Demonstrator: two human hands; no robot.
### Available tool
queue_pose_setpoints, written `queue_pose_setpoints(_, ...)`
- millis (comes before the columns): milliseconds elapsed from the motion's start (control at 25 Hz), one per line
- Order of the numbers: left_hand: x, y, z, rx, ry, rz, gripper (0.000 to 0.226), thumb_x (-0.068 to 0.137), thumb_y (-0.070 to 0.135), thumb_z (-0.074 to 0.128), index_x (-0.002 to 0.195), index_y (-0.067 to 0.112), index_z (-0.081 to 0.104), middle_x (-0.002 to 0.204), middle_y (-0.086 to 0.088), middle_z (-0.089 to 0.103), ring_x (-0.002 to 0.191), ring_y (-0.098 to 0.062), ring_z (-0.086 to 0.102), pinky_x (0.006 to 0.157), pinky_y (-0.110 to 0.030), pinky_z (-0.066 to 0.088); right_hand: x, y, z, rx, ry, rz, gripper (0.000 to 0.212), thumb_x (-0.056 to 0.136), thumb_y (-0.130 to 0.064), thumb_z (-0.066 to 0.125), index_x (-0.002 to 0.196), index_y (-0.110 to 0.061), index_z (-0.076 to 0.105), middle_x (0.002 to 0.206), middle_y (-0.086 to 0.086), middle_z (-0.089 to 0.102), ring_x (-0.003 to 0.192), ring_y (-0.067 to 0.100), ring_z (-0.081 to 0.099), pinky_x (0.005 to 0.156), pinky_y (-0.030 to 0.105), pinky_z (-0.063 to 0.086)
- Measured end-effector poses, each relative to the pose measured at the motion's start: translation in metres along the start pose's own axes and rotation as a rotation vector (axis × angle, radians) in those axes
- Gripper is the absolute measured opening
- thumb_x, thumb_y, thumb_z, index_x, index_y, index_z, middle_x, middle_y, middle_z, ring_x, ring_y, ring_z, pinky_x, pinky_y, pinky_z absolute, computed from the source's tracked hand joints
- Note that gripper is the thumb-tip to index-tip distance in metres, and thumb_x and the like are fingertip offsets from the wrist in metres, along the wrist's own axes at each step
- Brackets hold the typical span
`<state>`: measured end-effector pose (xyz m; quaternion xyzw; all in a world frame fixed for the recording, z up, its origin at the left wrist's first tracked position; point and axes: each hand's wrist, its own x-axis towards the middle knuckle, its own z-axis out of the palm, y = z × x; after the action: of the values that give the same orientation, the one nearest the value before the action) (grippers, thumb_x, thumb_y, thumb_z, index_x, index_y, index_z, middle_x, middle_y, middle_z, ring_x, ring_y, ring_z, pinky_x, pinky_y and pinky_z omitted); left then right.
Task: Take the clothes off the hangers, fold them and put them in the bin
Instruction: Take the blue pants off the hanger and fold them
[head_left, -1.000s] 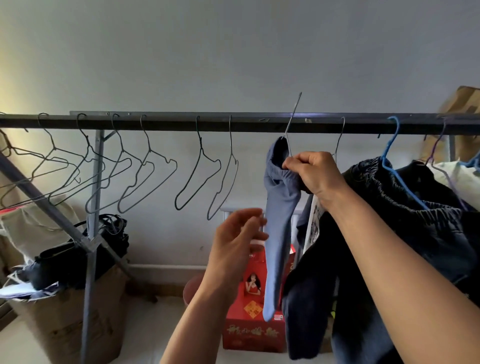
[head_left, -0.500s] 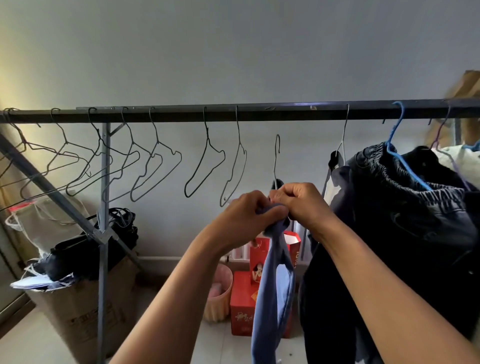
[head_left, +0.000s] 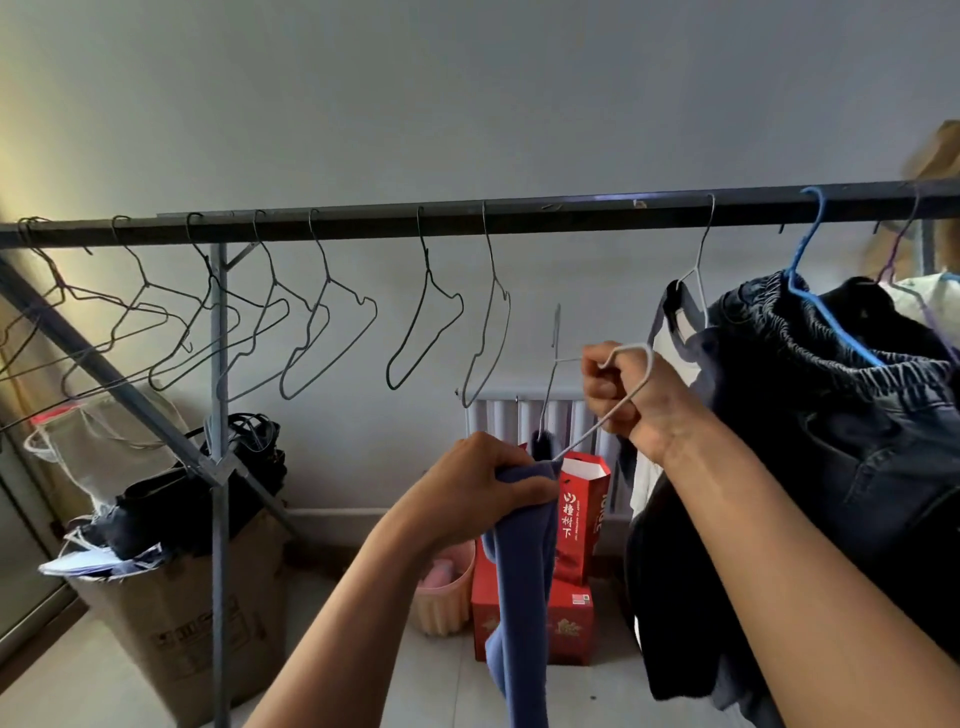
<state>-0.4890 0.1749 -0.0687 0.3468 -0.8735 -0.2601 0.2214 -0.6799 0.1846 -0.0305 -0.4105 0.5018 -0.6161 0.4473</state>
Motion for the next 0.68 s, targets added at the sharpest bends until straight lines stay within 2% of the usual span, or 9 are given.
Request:
queue_pose_setpoints(120,0.005,-0.017,0.004,-0.096,0.073,-0.128,0.031,0.084,0.044,0.068,0.061,0.023,0.066,0.054,0.013,0.059,0.051,0.002,0.049,0.056,-0.018,0.040,-0.008,-0.028,0.002,0.067,-0.083,-0.048,0.033,0.091,-0.018,0.044,0.059,-0.018,0.038,0.042,-0.005,0.030,0.029,0.006,0.020,0.032,0.011,0.013)
queue_pose_setpoints(240,0.006,-0.031,0.006,-0.182,0.079,-0.185,0.033,0.082,0.043,0.069,0.077,0.010,0.071,0.072,-0.007,0.068,0.061,-0.006,0.055,0.060,-0.024,0.045,-0.013,-0.052,0.001,0.021,-0.097,-0.152,0.033,0.094,-0.017,0.043,0.061,-0.017,0.039,0.045,-0.003,0.033,0.032,0.007,0.021,0.037,0.014,0.012)
queue_pose_setpoints(280,0.005,-0.032,0.004,-0.201,0.074,-0.179,0.030,0.082,0.040,0.069,0.076,0.011,0.070,0.071,-0.006,0.067,0.061,-0.006,0.054,0.060,-0.023,0.045,-0.012,-0.056,0.001,-0.011,-0.096,-0.190,0.033,0.095,-0.017,0.043,0.062,-0.018,0.039,0.048,-0.003,0.034,0.034,0.008,0.023,0.038,0.016,0.014)
queue_pose_setpoints(360,0.002,-0.031,-0.003,-0.218,0.064,-0.144,0.019,0.080,0.036,0.069,0.069,0.021,0.070,0.063,0.008,0.062,0.061,-0.001,0.053,0.062,-0.019,0.044,-0.003,-0.057,0.004,-0.069,-0.077,-0.244,0.032,0.098,-0.017,0.042,0.066,-0.018,0.039,0.051,-0.001,0.036,0.038,0.010,0.025,0.038,0.017,0.017)
queue_pose_setpoints(440,-0.001,-0.029,-0.013,-0.235,0.060,-0.114,0.018,0.069,0.042,0.066,0.064,0.025,0.066,0.061,0.013,0.058,0.061,-0.001,0.053,0.063,-0.020,0.043,0.014,-0.056,0.007,-0.153,-0.009,-0.257,0.032,0.101,-0.018,0.041,0.069,-0.017,0.038,0.052,0.000,0.037,0.041,0.011,0.026,0.037,0.018,0.019)
queue_pose_setpoints(560,-0.008,-0.030,-0.026,-0.312,0.100,-0.060,0.025,0.061,0.042,0.063,0.059,0.019,0.055,0.058,0.007,0.048,0.059,-0.009,0.044,0.061,-0.027,0.035,0.040,-0.054,0.005,-0.233,0.076,-0.239,0.032,0.102,-0.017,0.039,0.069,-0.017,0.037,0.054,0.002,0.035,0.045,0.013,0.025,0.037,0.019,0.018)
queue_pose_setpoints(680,-0.013,-0.034,-0.040,-0.379,0.148,-0.001,0.033,0.063,0.034,0.070,0.060,0.012,0.045,0.065,-0.014,0.042,0.064,-0.015,0.039,0.063,-0.033,0.029,0.052,-0.044,-0.001,-0.280,0.083,-0.146,0.032,0.100,-0.014,0.038,0.068,-0.016,0.037,0.054,0.002,0.033,0.042,0.011,0.025,0.037,0.018,0.017)
